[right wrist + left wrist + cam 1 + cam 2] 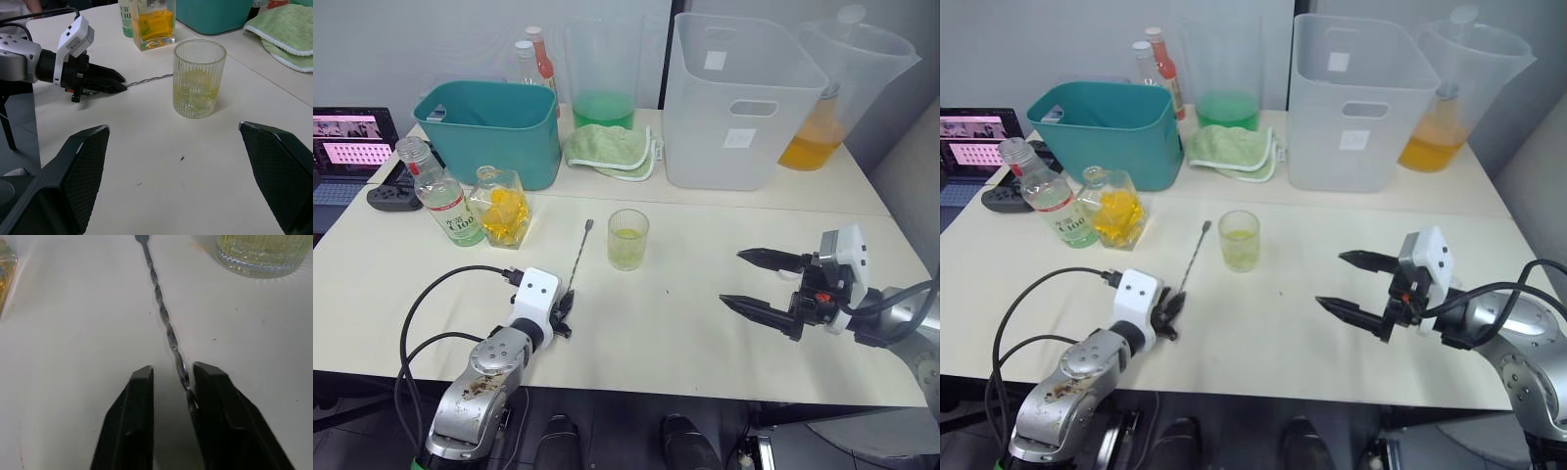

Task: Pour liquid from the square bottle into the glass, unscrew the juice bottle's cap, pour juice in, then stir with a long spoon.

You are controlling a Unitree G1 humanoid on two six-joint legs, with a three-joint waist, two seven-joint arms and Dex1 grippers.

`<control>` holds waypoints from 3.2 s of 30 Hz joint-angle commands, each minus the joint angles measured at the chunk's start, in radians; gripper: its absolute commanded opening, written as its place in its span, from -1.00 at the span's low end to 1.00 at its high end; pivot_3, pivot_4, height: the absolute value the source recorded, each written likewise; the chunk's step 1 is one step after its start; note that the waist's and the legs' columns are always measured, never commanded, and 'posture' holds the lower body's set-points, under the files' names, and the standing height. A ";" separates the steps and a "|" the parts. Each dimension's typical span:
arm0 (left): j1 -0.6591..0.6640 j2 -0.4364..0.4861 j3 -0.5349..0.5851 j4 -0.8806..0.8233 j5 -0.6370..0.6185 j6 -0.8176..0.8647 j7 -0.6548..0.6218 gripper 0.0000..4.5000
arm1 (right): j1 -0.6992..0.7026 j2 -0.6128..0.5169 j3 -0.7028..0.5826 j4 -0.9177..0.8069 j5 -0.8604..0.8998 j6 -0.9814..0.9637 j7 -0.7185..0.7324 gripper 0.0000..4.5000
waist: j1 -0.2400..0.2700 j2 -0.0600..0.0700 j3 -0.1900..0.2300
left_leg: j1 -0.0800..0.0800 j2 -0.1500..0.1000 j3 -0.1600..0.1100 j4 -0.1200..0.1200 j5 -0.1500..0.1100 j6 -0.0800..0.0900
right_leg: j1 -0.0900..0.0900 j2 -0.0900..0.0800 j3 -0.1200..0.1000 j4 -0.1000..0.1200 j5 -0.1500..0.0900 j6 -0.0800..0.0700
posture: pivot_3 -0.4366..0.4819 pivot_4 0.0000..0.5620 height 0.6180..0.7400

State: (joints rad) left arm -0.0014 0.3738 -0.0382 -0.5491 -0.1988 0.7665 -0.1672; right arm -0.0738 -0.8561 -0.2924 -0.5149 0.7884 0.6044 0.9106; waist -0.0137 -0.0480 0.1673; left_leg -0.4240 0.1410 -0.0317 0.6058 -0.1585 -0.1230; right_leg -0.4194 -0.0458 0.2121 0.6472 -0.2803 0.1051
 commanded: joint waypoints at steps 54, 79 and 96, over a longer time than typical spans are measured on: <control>0.095 0.574 0.387 0.572 -0.148 -0.737 -0.990 0.08 | -0.113 0.078 0.099 0.015 0.040 0.169 -0.089 1.00 | -0.028 -0.010 -0.003 | 0.001 0.003 0.012 -0.005 -0.004 0.001 | -0.015 0.001 0.008 0.002 0.004 -0.002 | -0.05 -0.47 0.62; -0.018 0.751 0.150 0.367 -0.045 -0.353 -0.970 0.99 | -0.205 -0.040 0.086 -0.115 0.181 0.300 -0.121 1.00 | -0.032 -0.005 -0.001 | 0.001 0.003 0.003 -0.004 -0.004 0.001 | -0.009 0.001 -0.001 0.003 0.001 -0.003 | -0.05 -0.47 0.62; -0.007 0.709 0.182 0.435 -0.075 -0.301 -0.904 -0.98 | -0.279 -0.039 0.154 -0.048 0.070 0.249 -0.127 1.00 | -0.032 0.010 -0.008 | 0.004 0.003 0.003 -0.004 -0.004 0.001 | -0.006 0.001 -0.001 0.003 -0.002 -0.009 | -0.05 -0.47 0.62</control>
State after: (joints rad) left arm -0.0148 1.0928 0.1200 -0.1125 -0.2482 0.4075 -1.0824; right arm -0.3308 -0.8882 -0.1270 -0.5597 0.8757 0.8854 0.7762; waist -0.0455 -0.0375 0.1596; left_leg -0.4206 0.1436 -0.0290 0.6024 -0.1620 -0.1217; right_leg -0.4257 -0.0446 0.2108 0.6505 -0.2829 0.0961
